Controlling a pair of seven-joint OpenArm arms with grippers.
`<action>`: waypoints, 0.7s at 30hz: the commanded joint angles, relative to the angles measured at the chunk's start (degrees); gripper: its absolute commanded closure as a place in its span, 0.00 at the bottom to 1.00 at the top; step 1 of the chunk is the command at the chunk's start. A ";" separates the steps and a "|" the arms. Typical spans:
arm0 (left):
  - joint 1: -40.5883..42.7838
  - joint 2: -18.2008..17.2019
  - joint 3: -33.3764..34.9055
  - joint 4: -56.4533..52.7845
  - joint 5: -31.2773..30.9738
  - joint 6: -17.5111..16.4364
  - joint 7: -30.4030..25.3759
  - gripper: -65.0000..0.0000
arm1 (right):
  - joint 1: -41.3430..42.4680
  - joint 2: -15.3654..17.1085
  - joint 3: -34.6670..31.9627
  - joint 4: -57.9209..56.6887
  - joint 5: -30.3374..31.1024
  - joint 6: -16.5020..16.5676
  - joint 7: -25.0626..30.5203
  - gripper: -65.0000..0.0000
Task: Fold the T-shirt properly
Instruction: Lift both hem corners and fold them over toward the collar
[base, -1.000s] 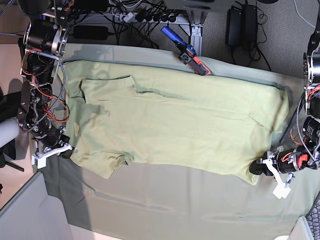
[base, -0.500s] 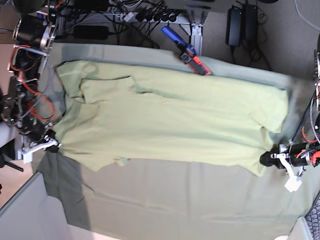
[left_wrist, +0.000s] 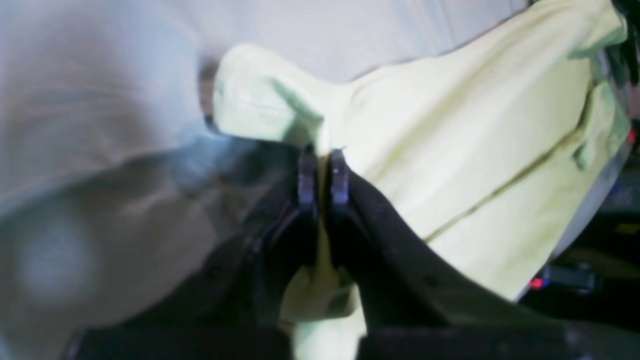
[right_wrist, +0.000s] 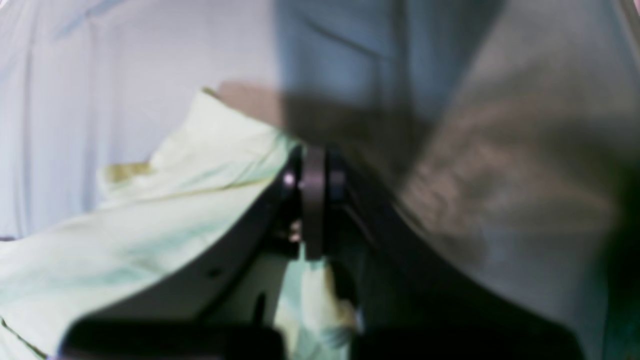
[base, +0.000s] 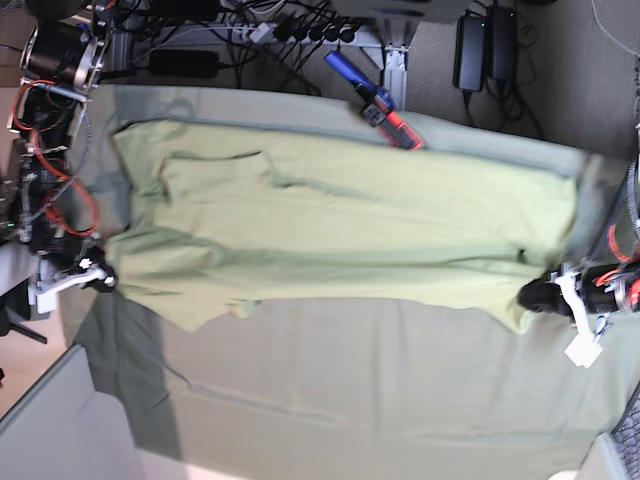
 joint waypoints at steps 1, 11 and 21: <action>-0.87 -1.16 -0.33 1.84 -1.01 -0.67 -0.61 1.00 | 0.15 1.60 1.53 1.60 0.57 2.78 1.16 1.00; 1.53 -2.89 -0.33 6.73 -0.81 -0.67 1.70 1.00 | -11.74 1.46 11.26 13.05 4.13 2.82 -1.11 1.00; 2.67 -2.67 -0.31 6.71 -0.92 -0.67 2.03 0.69 | -15.76 -0.83 11.74 14.45 -1.18 2.78 -0.90 0.53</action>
